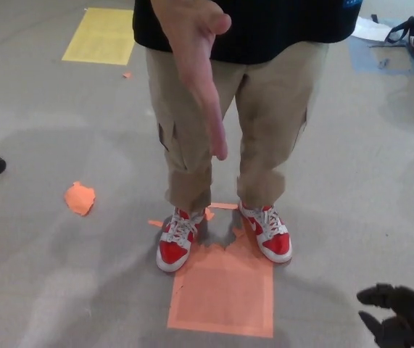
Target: The robot extends its right arm to grab a person's hand and shakes it
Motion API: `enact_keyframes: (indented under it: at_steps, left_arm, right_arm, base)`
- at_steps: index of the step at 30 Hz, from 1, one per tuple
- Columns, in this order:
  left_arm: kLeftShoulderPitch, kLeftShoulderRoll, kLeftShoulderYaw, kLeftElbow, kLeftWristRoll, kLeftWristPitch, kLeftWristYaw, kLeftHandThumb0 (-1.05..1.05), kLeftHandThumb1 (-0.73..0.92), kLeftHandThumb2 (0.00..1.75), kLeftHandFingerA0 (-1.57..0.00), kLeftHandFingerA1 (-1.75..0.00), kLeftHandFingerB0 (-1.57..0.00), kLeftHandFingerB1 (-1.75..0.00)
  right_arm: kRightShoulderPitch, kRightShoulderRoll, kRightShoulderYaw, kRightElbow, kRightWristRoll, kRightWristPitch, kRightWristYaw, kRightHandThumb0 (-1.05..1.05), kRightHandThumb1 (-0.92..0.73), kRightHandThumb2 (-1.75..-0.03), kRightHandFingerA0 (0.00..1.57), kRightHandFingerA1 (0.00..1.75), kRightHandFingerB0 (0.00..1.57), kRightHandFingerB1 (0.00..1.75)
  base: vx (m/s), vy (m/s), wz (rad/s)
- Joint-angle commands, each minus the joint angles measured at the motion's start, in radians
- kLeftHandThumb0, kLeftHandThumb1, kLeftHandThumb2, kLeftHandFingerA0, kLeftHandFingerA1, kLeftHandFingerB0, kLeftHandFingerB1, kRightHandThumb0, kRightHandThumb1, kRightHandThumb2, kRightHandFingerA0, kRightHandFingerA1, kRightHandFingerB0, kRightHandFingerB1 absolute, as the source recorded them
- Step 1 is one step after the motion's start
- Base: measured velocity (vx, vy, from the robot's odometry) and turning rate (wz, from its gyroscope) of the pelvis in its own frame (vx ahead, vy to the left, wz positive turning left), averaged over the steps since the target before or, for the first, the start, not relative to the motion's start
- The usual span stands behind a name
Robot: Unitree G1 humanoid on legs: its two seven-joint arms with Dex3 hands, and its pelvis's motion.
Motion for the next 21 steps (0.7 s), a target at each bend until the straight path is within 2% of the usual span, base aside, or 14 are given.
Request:
enact_keyframes:
  at_steps: [1,3,5,9,11,14,17,18,21]
  left_arm:
    - [0.004,0.022,-0.009,0.017,0.009,-0.051,-0.061,-0.30,0.65,1.11,-0.01,-0.48,0.00,-0.47]
    - [0.005,0.021,-0.004,0.026,0.003,-0.057,-0.069,-0.31,0.64,1.11,0.00,-0.49,0.00,-0.48]
    - [-0.001,0.019,-0.003,0.038,0.001,-0.064,-0.075,-0.31,0.65,1.11,0.00,-0.48,0.00,-0.48]
    - [-0.007,0.020,-0.008,0.043,0.013,-0.076,-0.067,-0.31,0.65,1.11,0.00,-0.48,0.00,-0.48]
    - [-0.006,0.020,-0.008,0.040,0.013,-0.076,-0.063,-0.31,0.65,1.11,0.00,-0.48,0.00,-0.48]
    - [0.001,0.020,-0.005,0.029,0.010,-0.060,-0.063,-0.31,0.65,1.11,0.00,-0.49,0.00,-0.48]
    - [0.003,0.020,-0.003,0.025,0.006,-0.059,-0.068,-0.31,0.65,1.11,0.00,-0.48,0.00,-0.48]
    - [0.005,0.019,-0.001,0.026,0.004,-0.065,-0.069,-0.31,0.66,1.11,0.00,-0.49,0.00,-0.48]
    - [0.006,0.019,0.003,0.024,-0.004,-0.074,-0.078,-0.32,0.64,1.11,0.00,-0.49,0.00,-0.48]
  right_arm:
    - [0.016,0.008,-0.041,-0.024,0.021,-0.040,-0.098,-0.69,-0.67,-1.00,0.02,0.37,0.01,0.25]
    - [0.048,0.023,-0.092,-0.114,0.059,-0.091,-0.134,-0.73,-0.66,-0.98,0.07,0.44,0.00,0.21]
    - [0.088,0.027,-0.112,-0.277,0.060,-0.086,-0.146,-0.88,-0.71,-1.02,0.07,0.40,0.05,0.11]
    - [0.160,0.029,-0.121,-0.602,0.050,-0.048,-0.130,-0.86,-0.73,-1.06,0.01,0.31,0.00,0.12]
    - [0.178,0.035,-0.125,-0.760,0.059,0.006,-0.097,-0.88,-0.73,-1.06,0.01,0.28,0.00,0.09]
    - [0.178,0.039,-0.114,-1.023,0.041,0.128,-0.038,-0.88,-0.73,-1.07,0.03,0.35,0.00,0.12]
    - [0.147,0.036,-0.098,-1.125,0.019,0.178,-0.009,-0.89,-0.74,-1.07,0.03,0.35,0.02,0.14]
    - [0.123,0.036,-0.091,-1.159,0.014,0.198,0.007,-0.89,-0.74,-1.08,0.01,0.28,0.00,0.14]
    - [0.068,0.043,-0.073,-1.211,0.005,0.252,0.036,-0.88,-0.73,-1.06,0.02,0.33,0.01,0.17]
  base:
    - [0.00,0.000,0.00]
    - [0.00,0.000,0.00]
    - [0.00,0.000,0.00]
    - [0.00,0.000,0.00]
    - [0.00,0.000,0.00]
    - [0.00,0.000,0.00]
    - [0.00,0.000,0.00]
    - [0.00,0.000,0.00]
    - [0.00,0.000,0.00]
